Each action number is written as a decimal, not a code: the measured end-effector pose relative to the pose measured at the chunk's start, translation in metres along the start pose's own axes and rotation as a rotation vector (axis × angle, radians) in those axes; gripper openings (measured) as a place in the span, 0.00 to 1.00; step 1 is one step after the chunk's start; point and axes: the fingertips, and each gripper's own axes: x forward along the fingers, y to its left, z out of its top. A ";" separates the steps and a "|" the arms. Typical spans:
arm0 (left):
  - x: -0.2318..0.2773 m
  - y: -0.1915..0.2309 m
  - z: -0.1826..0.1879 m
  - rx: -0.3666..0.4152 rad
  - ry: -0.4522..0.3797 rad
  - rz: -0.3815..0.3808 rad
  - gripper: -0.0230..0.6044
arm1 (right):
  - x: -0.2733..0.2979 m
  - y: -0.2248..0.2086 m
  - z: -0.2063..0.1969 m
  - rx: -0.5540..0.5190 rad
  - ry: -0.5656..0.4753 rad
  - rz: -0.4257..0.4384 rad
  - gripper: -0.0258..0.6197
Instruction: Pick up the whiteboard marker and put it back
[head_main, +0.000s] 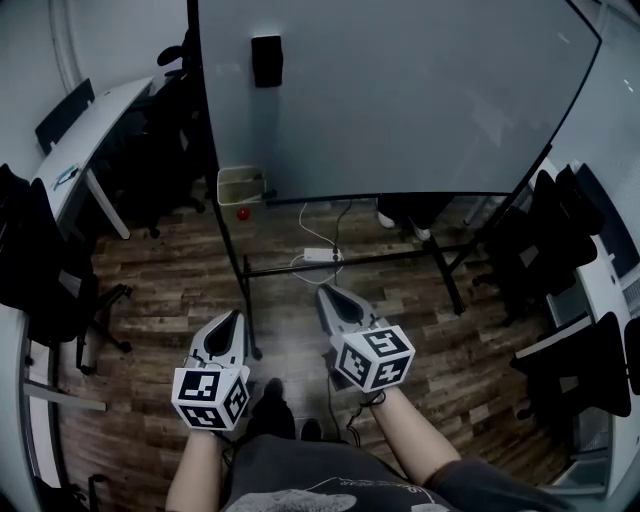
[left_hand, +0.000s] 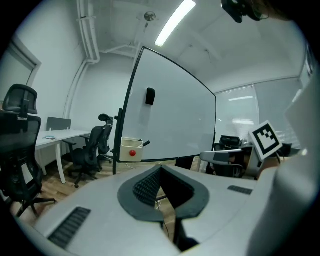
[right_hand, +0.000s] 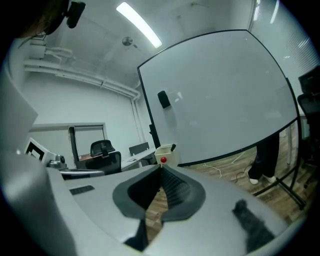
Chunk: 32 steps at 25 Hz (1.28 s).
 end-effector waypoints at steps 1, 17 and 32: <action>-0.006 -0.003 -0.002 -0.002 0.001 0.002 0.06 | -0.005 0.003 -0.002 0.002 0.003 0.002 0.08; -0.056 -0.006 0.003 0.021 -0.021 -0.052 0.06 | -0.036 0.063 -0.008 -0.032 -0.016 0.011 0.08; -0.135 0.018 -0.007 0.022 -0.034 -0.108 0.06 | -0.073 0.149 -0.031 -0.083 -0.019 -0.019 0.07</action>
